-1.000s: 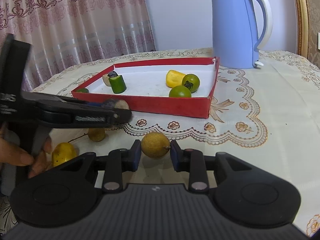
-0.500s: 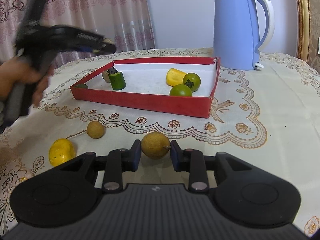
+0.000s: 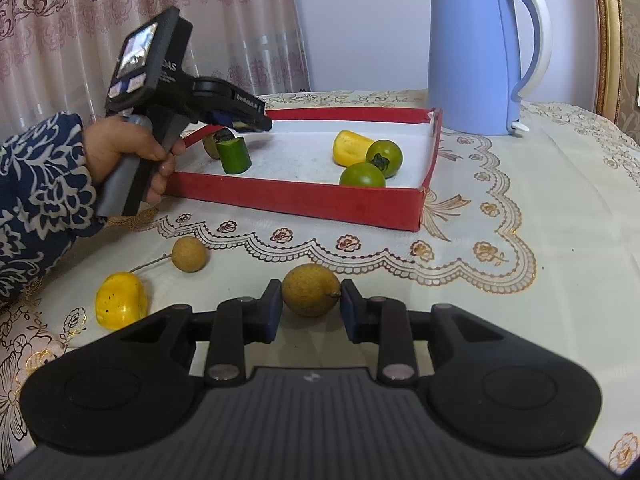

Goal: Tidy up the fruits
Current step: 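Carry the dark chunk with the left tool over the red tray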

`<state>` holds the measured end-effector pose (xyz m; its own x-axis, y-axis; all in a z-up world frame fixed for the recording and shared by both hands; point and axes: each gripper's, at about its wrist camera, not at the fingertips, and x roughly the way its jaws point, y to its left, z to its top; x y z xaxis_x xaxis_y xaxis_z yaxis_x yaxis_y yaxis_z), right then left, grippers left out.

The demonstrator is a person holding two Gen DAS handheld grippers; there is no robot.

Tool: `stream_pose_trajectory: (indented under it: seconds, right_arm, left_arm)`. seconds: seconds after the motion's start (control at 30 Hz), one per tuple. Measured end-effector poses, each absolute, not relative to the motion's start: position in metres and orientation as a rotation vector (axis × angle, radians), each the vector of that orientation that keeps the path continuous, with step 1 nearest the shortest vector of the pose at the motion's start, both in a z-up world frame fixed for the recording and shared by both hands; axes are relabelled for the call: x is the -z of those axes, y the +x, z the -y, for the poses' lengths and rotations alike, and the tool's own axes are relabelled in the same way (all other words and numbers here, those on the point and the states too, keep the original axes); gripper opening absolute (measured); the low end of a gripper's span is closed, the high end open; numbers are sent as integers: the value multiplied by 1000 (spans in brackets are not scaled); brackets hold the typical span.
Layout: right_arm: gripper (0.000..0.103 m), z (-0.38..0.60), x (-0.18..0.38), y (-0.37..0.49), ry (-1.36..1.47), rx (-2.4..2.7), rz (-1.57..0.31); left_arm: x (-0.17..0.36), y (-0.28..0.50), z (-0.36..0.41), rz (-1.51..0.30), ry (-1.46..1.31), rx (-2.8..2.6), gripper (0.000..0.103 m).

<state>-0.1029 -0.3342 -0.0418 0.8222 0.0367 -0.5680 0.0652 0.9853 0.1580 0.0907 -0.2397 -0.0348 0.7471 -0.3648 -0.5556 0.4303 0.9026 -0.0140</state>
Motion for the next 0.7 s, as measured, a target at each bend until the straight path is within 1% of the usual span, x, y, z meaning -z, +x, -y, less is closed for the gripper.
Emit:
stream_pose_trajectory:
  seconds: [0.3, 0.7]
  right_arm:
    - [29, 334, 42, -103, 173, 15, -607]
    - [29, 324, 42, -100, 101, 40, -623]
  left_arm:
    - [36, 89, 239, -580, 128, 453, 35]
    - [37, 93, 236, -581, 111, 484, 36]
